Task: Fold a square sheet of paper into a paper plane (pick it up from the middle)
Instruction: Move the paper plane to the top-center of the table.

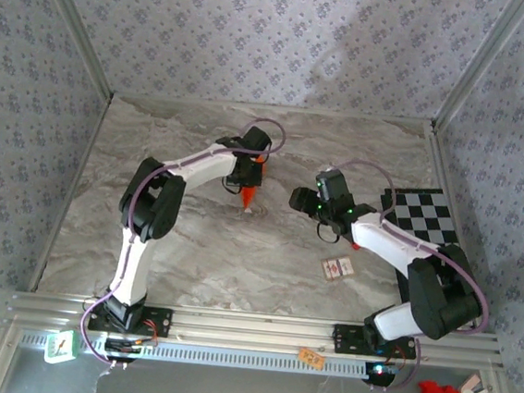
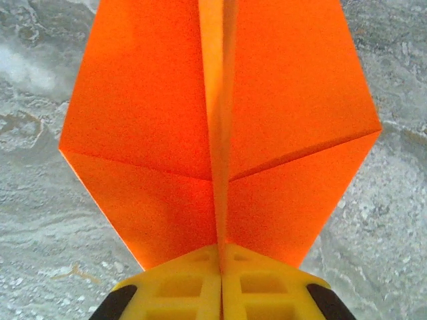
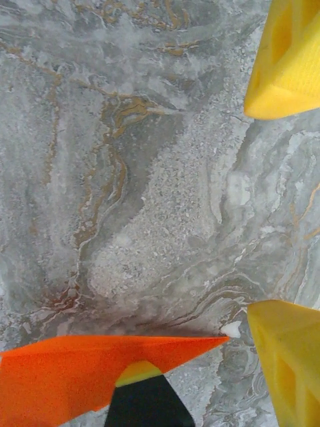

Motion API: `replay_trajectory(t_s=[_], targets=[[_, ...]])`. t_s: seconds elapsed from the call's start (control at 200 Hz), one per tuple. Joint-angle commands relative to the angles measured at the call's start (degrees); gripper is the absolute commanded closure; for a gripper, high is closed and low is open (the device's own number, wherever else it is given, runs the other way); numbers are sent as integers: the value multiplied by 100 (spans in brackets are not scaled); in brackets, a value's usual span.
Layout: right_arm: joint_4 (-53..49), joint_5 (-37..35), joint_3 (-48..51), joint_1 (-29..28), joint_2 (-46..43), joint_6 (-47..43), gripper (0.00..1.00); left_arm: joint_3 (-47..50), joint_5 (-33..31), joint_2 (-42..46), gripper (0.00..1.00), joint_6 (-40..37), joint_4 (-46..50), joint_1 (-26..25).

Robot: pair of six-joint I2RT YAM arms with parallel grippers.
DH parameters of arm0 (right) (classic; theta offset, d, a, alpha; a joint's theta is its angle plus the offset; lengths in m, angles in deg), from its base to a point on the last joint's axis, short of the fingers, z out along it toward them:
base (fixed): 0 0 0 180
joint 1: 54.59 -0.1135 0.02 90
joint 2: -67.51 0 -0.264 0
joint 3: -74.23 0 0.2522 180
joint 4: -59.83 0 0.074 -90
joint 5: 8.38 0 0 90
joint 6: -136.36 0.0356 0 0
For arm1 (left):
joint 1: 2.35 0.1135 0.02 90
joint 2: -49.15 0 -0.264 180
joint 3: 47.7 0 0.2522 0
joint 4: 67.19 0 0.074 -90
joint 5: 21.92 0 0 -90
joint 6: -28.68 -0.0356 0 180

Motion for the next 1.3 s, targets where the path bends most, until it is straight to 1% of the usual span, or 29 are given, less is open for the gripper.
replay_trajectory(t_s=[0.0, 0.26, 0.41, 0.68, 1.144, 1.294], targets=[[27, 133, 102, 30, -155, 113, 27, -421, -115, -239, 91, 84, 415, -2], [14, 232, 193, 65, -138, 318, 27, -929, -126, -629, 90, -84, 615, 14], [48, 289, 282, 94, -141, 405, 27, -1092, -166, -752, 86, -120, 676, 10], [51, 312, 228, 94, -135, 429, 27, -1154, -211, -876, 76, -163, 750, 7], [28, 346, 181, 91, -99, 442, 27, -1220, -141, -1093, 66, -139, 840, 3], [16, 342, 155, 98, -91, 427, 27, -1266, -217, -1197, 62, -97, 925, -1]])
